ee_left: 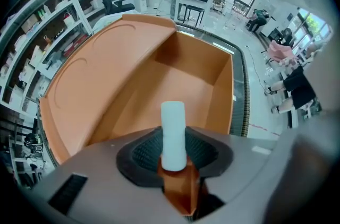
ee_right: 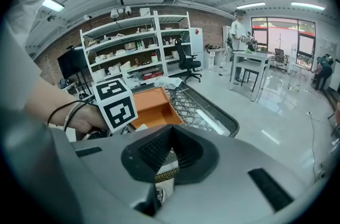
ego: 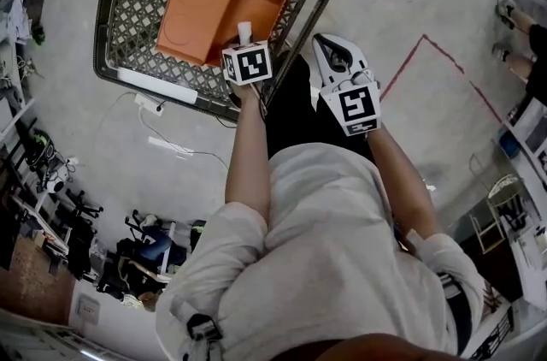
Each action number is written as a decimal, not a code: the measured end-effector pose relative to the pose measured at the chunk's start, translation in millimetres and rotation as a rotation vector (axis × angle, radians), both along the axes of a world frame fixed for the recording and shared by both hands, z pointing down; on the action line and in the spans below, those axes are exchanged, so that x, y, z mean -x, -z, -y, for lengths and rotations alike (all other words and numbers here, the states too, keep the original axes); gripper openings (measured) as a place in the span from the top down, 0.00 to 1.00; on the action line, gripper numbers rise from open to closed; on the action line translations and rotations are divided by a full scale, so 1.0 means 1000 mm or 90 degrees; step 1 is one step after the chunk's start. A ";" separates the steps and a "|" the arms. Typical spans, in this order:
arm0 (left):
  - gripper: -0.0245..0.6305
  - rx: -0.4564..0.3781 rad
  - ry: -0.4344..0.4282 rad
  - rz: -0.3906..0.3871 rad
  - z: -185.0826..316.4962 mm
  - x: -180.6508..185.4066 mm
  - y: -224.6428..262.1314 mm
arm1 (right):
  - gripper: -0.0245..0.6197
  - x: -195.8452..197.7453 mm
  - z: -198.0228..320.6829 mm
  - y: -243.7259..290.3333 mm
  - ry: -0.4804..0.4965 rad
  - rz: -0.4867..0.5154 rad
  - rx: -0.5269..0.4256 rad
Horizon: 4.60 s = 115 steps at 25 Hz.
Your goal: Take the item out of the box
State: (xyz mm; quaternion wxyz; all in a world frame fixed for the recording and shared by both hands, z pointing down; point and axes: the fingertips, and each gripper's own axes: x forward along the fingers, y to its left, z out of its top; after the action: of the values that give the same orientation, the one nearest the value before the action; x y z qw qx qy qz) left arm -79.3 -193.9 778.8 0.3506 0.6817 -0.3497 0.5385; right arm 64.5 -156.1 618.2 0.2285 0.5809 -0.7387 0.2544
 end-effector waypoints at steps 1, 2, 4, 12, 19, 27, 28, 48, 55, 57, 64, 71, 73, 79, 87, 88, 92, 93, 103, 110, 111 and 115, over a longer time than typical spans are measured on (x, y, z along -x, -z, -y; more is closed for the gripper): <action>0.76 0.000 0.002 -0.001 -0.001 -0.001 0.000 | 0.96 -0.003 -0.001 0.000 0.002 0.000 -0.001; 0.76 0.000 0.005 -0.003 -0.002 -0.003 0.000 | 0.96 -0.005 -0.002 -0.001 0.003 0.000 -0.002; 0.76 -0.006 0.008 -0.006 -0.003 -0.006 0.002 | 0.96 -0.009 -0.003 -0.002 0.005 0.000 -0.005; 0.76 -0.069 0.035 -0.037 0.010 -0.007 0.032 | 0.96 0.005 0.003 -0.003 0.044 0.010 -0.011; 0.76 -0.102 0.074 -0.066 0.012 0.004 0.061 | 0.96 0.036 0.017 -0.001 0.108 0.023 -0.019; 0.76 -0.154 0.132 -0.107 0.006 0.018 0.088 | 0.96 0.065 0.034 0.001 0.167 0.025 -0.021; 0.76 -0.160 0.141 -0.115 0.005 0.020 0.093 | 0.96 0.069 0.035 0.002 0.173 0.026 -0.021; 0.76 -0.393 0.225 -0.191 -0.051 0.043 0.208 | 0.96 0.105 0.010 0.070 0.273 0.009 -0.105; 0.76 -0.475 0.246 -0.209 -0.063 0.037 0.255 | 0.96 0.090 -0.001 0.107 0.272 0.006 -0.157; 0.76 -0.501 0.251 -0.210 -0.070 0.039 0.266 | 0.96 0.087 -0.008 0.115 0.267 0.011 -0.172; 0.76 -0.575 0.257 -0.218 -0.081 0.036 0.305 | 0.96 0.079 -0.020 0.154 0.269 0.021 -0.238; 0.76 -0.637 0.246 -0.239 -0.099 0.022 0.354 | 0.96 0.064 -0.030 0.200 0.245 0.029 -0.301; 0.76 -0.655 0.246 -0.245 -0.104 0.019 0.366 | 0.96 0.058 -0.033 0.214 0.235 0.032 -0.319; 0.76 -0.713 0.238 -0.247 -0.110 0.015 0.401 | 0.96 0.049 -0.039 0.256 0.234 0.038 -0.382; 0.76 -0.764 0.215 -0.262 -0.122 0.004 0.433 | 0.96 0.039 -0.054 0.293 0.228 0.044 -0.436; 0.76 -0.770 0.210 -0.269 -0.122 0.002 0.436 | 0.96 0.039 -0.054 0.295 0.227 0.044 -0.441; 0.76 -0.777 0.198 -0.273 -0.121 0.005 0.449 | 0.96 0.047 -0.056 0.310 0.233 0.025 -0.461; 0.76 -0.778 0.196 -0.269 -0.120 0.007 0.452 | 0.96 0.050 -0.056 0.314 0.235 0.022 -0.465; 0.76 -0.798 0.185 -0.280 -0.121 0.002 0.468 | 0.96 0.047 -0.058 0.323 0.225 0.024 -0.467; 0.76 -0.791 0.178 -0.290 -0.116 -0.004 0.465 | 0.96 0.043 -0.054 0.318 0.220 0.015 -0.463; 0.76 -0.790 0.176 -0.289 -0.116 -0.005 0.465 | 0.96 0.042 -0.054 0.318 0.221 0.016 -0.462; 0.76 -0.790 0.168 -0.295 -0.113 -0.012 0.468 | 0.96 0.038 -0.052 0.321 0.214 0.028 -0.469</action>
State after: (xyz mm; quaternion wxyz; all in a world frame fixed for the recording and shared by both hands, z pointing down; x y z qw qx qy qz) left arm -66.9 -81.2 310.6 0.0229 0.8061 -0.5906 0.0304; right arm 26.1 -104.3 297.7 0.0275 0.4893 -0.8698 -0.0562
